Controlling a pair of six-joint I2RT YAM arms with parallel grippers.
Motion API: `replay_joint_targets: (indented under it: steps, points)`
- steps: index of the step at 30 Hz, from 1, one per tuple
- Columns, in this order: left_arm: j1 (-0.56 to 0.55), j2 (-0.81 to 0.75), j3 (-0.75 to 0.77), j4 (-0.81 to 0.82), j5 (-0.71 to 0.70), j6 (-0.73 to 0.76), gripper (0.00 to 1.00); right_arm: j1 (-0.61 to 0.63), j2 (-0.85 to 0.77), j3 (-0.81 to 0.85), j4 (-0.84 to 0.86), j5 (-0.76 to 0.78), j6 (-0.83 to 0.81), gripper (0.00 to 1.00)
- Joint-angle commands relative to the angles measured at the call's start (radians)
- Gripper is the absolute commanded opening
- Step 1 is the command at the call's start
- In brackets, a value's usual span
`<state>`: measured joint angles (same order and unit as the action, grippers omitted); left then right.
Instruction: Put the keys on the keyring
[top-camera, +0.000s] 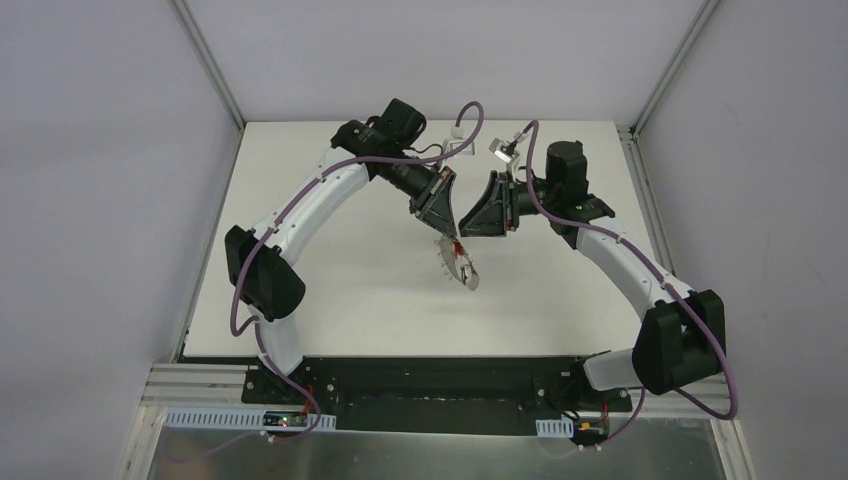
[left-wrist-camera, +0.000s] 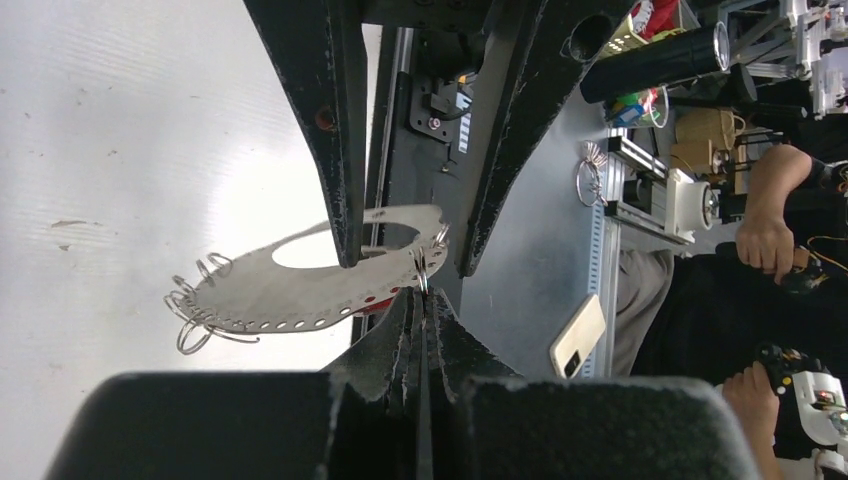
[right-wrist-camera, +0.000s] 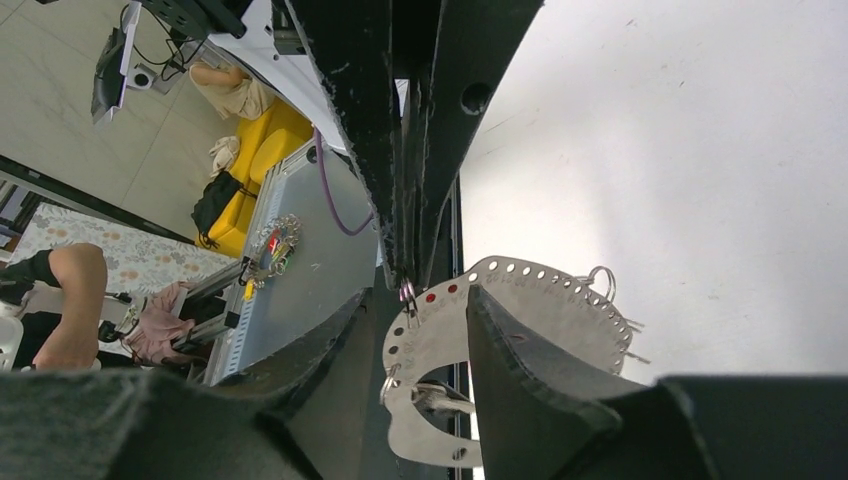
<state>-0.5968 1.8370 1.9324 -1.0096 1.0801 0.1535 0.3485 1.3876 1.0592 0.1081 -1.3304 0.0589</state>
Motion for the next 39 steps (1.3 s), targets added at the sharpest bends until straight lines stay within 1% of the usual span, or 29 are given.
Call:
replay_joint_targets:
  steps: [1, 4, 11, 14, 16, 17, 18, 21, 24, 26, 30, 33, 36, 39]
  points:
    - [-0.01, -0.006, 0.041, -0.013, 0.096, 0.006, 0.0, -0.001, -0.04, 0.007, 0.036, -0.047, -0.025, 0.41]
    - [-0.011, 0.0, 0.042, -0.003, 0.106, -0.012, 0.0, 0.006, -0.038, 0.008, 0.036, -0.054, -0.025, 0.34]
    - [-0.011, 0.002, 0.039, -0.007, 0.082, -0.007, 0.0, 0.019, -0.032, 0.0, 0.036, -0.075, -0.028, 0.24]
    - [-0.011, 0.007, 0.039, -0.012, 0.07, -0.002, 0.0, 0.028, -0.027, 0.002, 0.035, -0.079, -0.026, 0.18]
    - [-0.011, 0.009, 0.04, -0.014, 0.065, 0.003, 0.0, 0.034, -0.024, 0.002, 0.035, -0.083, -0.026, 0.09]
    - [-0.011, 0.009, 0.039, -0.015, 0.06, 0.004, 0.0, 0.034, -0.022, 0.002, 0.035, -0.085, -0.024, 0.02]
    - [-0.011, 0.007, 0.039, -0.015, 0.055, 0.007, 0.0, 0.034, -0.021, 0.005, 0.035, -0.084, -0.023, 0.0]
    - [-0.006, 0.0, 0.038, -0.017, 0.038, 0.035, 0.0, 0.027, -0.022, 0.017, 0.037, -0.074, -0.011, 0.0]
    - [0.01, -0.023, 0.024, 0.011, 0.026, 0.05, 0.1, 0.011, -0.022, 0.041, 0.037, -0.053, 0.01, 0.0]
    - [0.028, -0.053, -0.003, 0.07, 0.025, 0.03, 0.17, -0.003, -0.021, 0.062, 0.039, -0.036, 0.027, 0.0]
    - [0.049, -0.136, -0.117, 0.28, 0.017, -0.054, 0.26, -0.012, -0.011, 0.096, 0.047, 0.0, 0.074, 0.0]
    - [0.051, -0.196, -0.213, 0.462, 0.012, -0.112, 0.32, -0.017, 0.007, 0.095, 0.134, 0.012, 0.172, 0.0]
    - [0.051, -0.232, -0.293, 0.605, 0.008, -0.18, 0.35, -0.018, 0.023, 0.077, 0.209, 0.02, 0.244, 0.0]
    - [0.051, -0.252, -0.339, 0.676, -0.003, -0.187, 0.37, -0.023, 0.026, 0.047, 0.291, 0.023, 0.314, 0.0]
